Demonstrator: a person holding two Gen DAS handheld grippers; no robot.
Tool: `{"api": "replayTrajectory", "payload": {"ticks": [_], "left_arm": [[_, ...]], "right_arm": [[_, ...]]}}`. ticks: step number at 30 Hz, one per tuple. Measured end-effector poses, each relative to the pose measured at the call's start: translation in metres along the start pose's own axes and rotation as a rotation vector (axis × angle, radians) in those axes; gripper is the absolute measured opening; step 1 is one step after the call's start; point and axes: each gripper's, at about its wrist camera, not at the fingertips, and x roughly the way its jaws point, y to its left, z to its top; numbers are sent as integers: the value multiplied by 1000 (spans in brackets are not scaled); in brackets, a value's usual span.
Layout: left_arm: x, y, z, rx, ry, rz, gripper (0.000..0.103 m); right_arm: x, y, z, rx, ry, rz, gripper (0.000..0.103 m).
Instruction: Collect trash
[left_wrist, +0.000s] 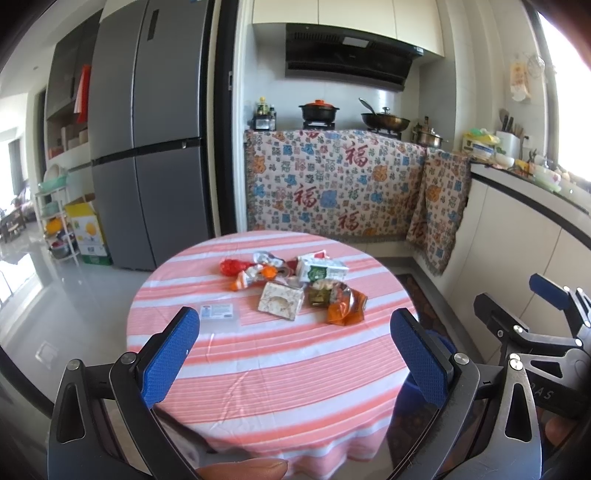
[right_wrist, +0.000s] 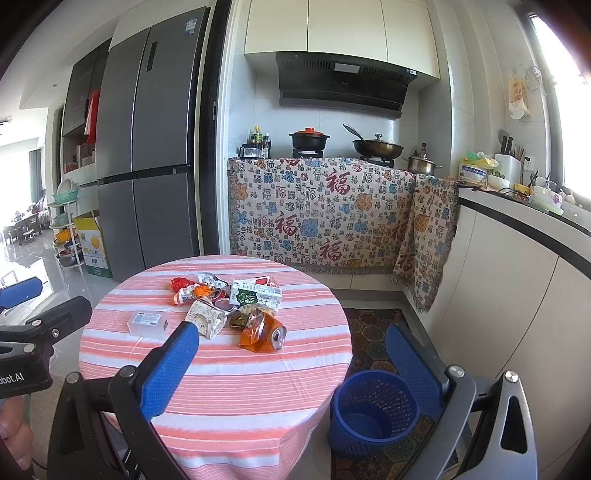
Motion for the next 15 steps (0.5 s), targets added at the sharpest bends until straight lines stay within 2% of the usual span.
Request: {"api": "replayTrajectory", "payload": {"ticks": [9, 15], "left_arm": [[22, 15, -6, -21, 47, 20, 103], [69, 49, -23, -86, 146, 48, 103]], "right_arm": [[6, 0, -7, 5, 4, -2, 103], [29, -2, -13, 19, 34, 15, 103]]}}
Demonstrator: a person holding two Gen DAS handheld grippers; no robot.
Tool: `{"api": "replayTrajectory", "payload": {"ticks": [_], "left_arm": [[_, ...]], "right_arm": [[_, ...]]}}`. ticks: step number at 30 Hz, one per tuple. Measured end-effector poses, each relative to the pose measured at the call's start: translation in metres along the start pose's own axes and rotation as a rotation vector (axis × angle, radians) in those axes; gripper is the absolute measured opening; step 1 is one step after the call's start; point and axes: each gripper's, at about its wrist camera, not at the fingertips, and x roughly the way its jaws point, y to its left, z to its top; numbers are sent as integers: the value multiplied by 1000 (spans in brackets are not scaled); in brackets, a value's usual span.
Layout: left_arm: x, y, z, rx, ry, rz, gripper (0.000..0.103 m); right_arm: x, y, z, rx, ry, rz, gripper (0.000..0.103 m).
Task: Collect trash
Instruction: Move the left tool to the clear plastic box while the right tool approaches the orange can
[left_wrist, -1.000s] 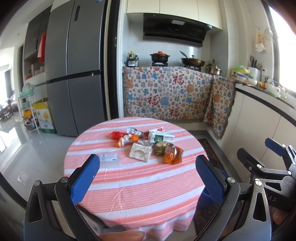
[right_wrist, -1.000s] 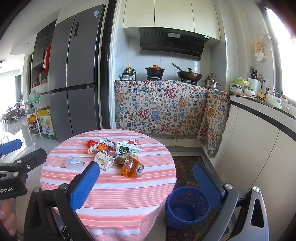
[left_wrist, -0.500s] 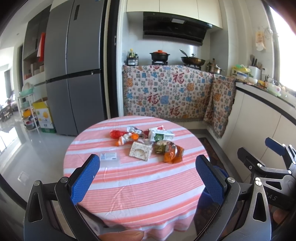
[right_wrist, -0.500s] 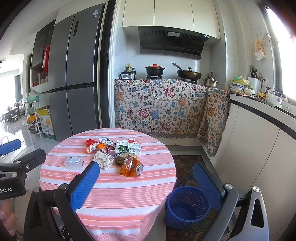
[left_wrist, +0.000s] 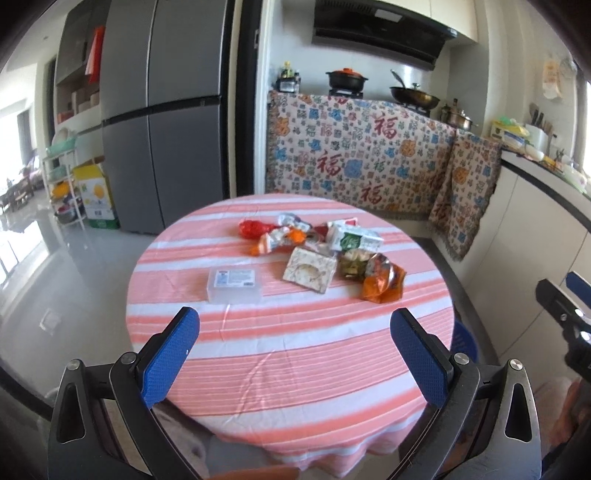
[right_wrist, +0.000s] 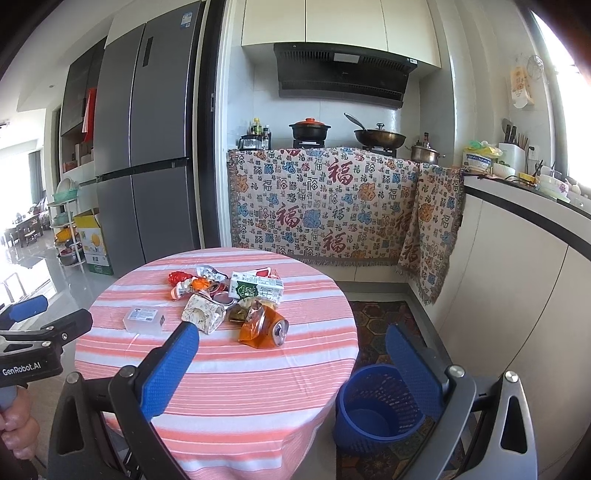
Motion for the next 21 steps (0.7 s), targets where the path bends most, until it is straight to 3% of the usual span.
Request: {"api": "replayTrajectory", "payload": {"ticks": [7, 11, 15, 18, 21], "left_arm": [[70, 49, -15, -103, 126, 35, 103], [102, 57, -18, -105, 175, 32, 103], [133, 61, -9, -37, 207, 45, 103], [162, 68, 4, 63, 292, -88, 103], [187, 69, 4, 218, 362, -82, 103]], "right_arm": [[46, -6, -16, 28, 74, 25, 103], [76, -6, -30, 29, 132, 36, 103], [108, 0, -43, 10, 196, 54, 103], [129, 7, -55, -12, 256, 71, 103], [141, 9, -67, -23, 295, 72, 103]]}}
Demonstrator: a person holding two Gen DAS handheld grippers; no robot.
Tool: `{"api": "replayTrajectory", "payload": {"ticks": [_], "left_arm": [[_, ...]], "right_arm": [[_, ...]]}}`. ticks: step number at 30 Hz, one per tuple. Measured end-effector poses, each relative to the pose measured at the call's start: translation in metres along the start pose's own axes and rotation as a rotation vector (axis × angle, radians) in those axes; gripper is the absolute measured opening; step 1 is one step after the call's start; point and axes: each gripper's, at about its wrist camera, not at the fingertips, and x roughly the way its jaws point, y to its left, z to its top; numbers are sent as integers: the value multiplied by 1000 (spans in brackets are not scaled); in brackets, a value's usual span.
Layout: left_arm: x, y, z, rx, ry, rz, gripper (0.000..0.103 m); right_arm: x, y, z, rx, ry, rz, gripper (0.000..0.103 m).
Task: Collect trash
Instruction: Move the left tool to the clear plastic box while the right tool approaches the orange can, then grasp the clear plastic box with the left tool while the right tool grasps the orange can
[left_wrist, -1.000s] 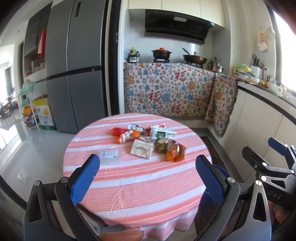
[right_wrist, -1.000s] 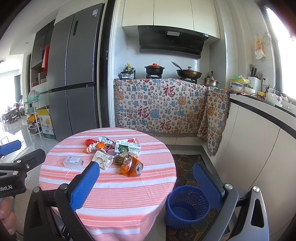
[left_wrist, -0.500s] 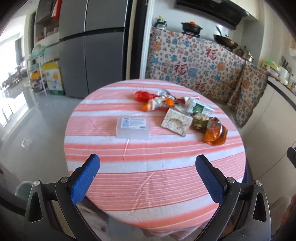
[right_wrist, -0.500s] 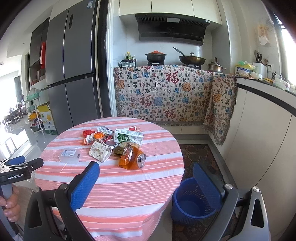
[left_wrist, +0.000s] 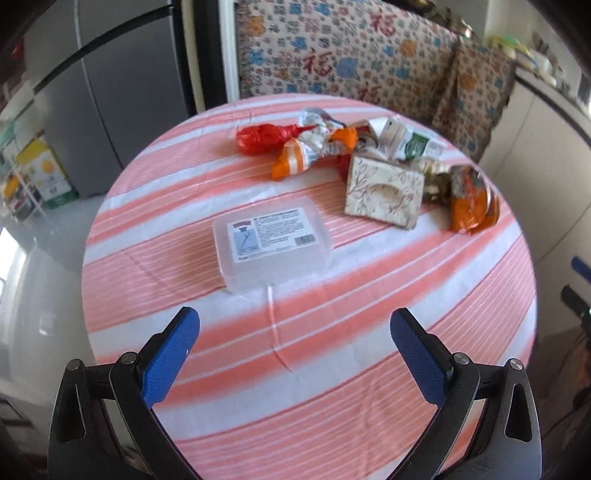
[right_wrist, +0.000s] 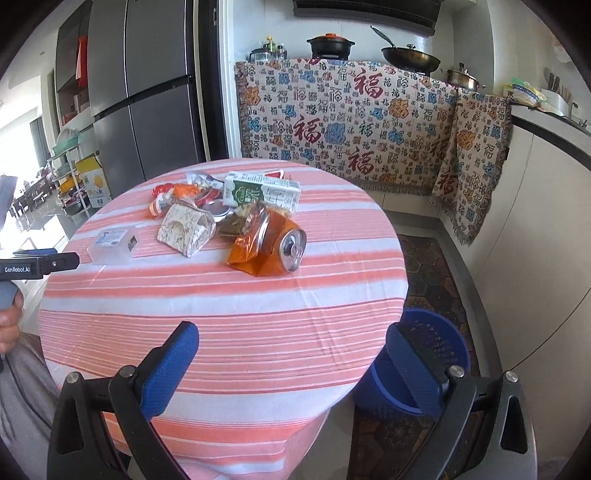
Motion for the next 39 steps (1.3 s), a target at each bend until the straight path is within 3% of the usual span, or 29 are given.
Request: {"api": "replayTrajectory", "payload": {"ticks": [3, 8, 13, 18, 22, 23, 26, 31, 36, 39], "left_arm": [[28, 11, 7, 6, 79, 54, 103], [69, 21, 20, 12, 141, 105, 103], [87, 28, 44, -55, 121, 70, 103], [107, 15, 74, -40, 78, 77, 103], [109, 2, 70, -39, 65, 0, 100], [105, -3, 68, -16, 55, -1, 95], [97, -15, 61, 7, 51, -15, 71], [86, -38, 53, -47, 69, -60, 70], [67, -62, 36, -114, 79, -97, 70], [58, -77, 26, -126, 61, -118, 71]], "right_arm": [[8, 0, -4, 5, 17, 4, 103], [12, -1, -1, 10, 27, -1, 103], [14, -1, -2, 9, 32, -2, 103], [22, 0, -4, 11, 52, -2, 103], [25, -4, -5, 6, 54, -2, 103], [26, -7, -3, 8, 55, 7, 103], [36, -26, 8, 60, 53, 69, 103], [81, -48, 33, 141, 97, 218, 103], [137, -49, 63, 30, 175, 387, 103], [161, -43, 76, -78, 182, 406, 103]]}}
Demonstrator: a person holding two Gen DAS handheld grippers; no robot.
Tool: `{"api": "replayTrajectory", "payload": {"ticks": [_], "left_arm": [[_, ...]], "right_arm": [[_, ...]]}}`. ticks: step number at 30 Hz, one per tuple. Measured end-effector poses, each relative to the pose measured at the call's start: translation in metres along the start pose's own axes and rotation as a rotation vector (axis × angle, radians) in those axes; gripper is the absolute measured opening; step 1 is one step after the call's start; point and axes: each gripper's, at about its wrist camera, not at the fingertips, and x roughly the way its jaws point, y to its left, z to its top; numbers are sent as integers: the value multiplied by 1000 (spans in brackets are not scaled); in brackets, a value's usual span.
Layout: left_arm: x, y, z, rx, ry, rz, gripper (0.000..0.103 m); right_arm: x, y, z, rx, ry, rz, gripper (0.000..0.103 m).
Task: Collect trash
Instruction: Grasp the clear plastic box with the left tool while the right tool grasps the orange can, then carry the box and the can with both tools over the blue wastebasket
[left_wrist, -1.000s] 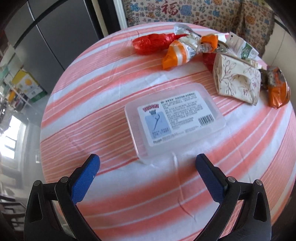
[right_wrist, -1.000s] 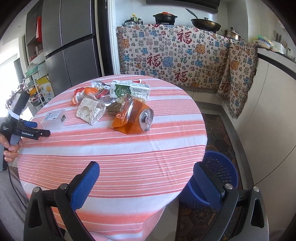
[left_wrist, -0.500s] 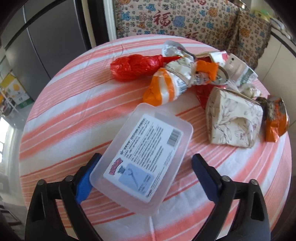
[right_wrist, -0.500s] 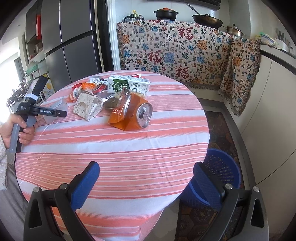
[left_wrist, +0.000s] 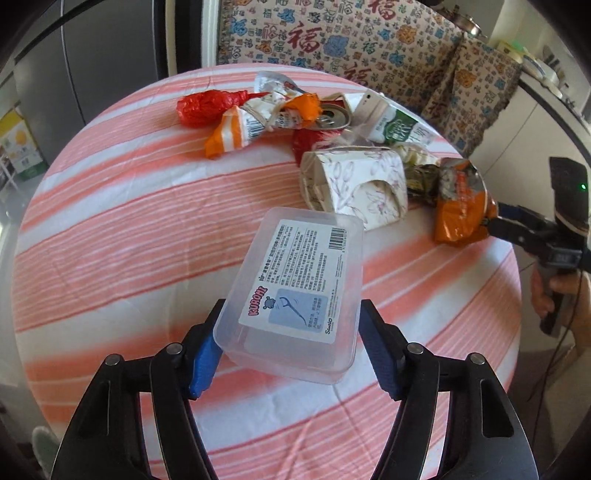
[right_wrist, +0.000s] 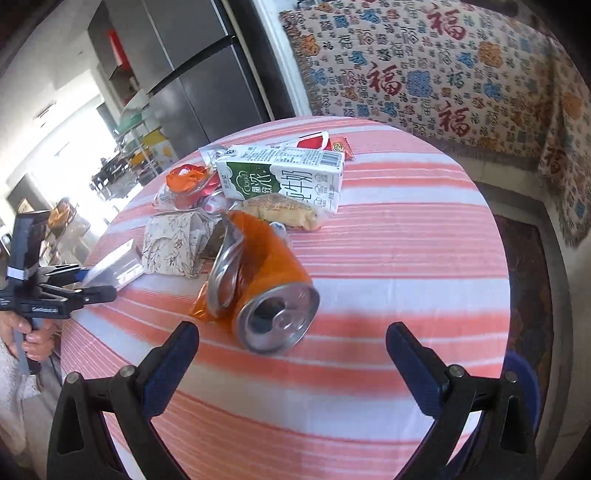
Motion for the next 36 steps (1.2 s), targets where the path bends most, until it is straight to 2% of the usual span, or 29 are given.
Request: {"api": "replayTrajectory", "payload": {"ticks": [1, 3, 4, 5, 8, 10, 11, 13, 16, 19, 22, 25, 28, 29, 30, 31, 36], "left_arm": [[-1, -4, -3, -3, -7, 4, 71], [-2, -8, -6, -8, -26, 26, 71], [-2, -9, -6, -12, -35, 35, 71], [-3, -10, -7, -18, -43, 40, 71], [-4, -12, -6, -21, -63, 48, 72], [-8, -19, -12, 0, -71, 47, 79], [-8, -24, -13, 20, -71, 45, 85], [-7, -31, -16, 60, -73, 60, 86], [-4, -34, -15, 100, -61, 73, 86], [-5, -35, -19, 135, -54, 64, 86], [-5, -37, -19, 161, -55, 59, 85], [-2, -32, -18, 135, -51, 46, 83], [-1, -32, -17, 128, -51, 82, 74], [-2, -32, -18, 129, -53, 94, 65], [-2, -32, -18, 125, -52, 97, 61], [-3, -31, -19, 111, -51, 88, 61], [-11, -33, -22, 36, -63, 46, 61]], "right_arm": [[4, -1, 2, -5, 1, 16, 103], [12, -6, 8, 34, 10, 135, 101], [14, -5, 9, 47, 16, 185, 84], [14, -1, 9, 42, 21, 201, 63], [9, 19, 0, 26, 61, 199, 63], [2, 33, -12, 21, 95, 208, 57], [-1, 38, -18, 24, 108, 206, 57], [-6, 47, -26, 17, 114, 173, 59], [-7, 51, -27, 4, 101, 155, 80], [-2, 40, -22, 24, 90, 123, 81], [2, 30, -19, 18, 55, 137, 82], [10, 36, -18, -23, 52, 169, 82], [16, 48, -19, -65, 46, 176, 83], [15, 51, -19, -68, 42, 170, 79], [15, 52, -18, -58, 42, 187, 72], [15, 53, -19, -51, 51, 199, 65], [0, 63, -24, -68, 45, 112, 64]]}}
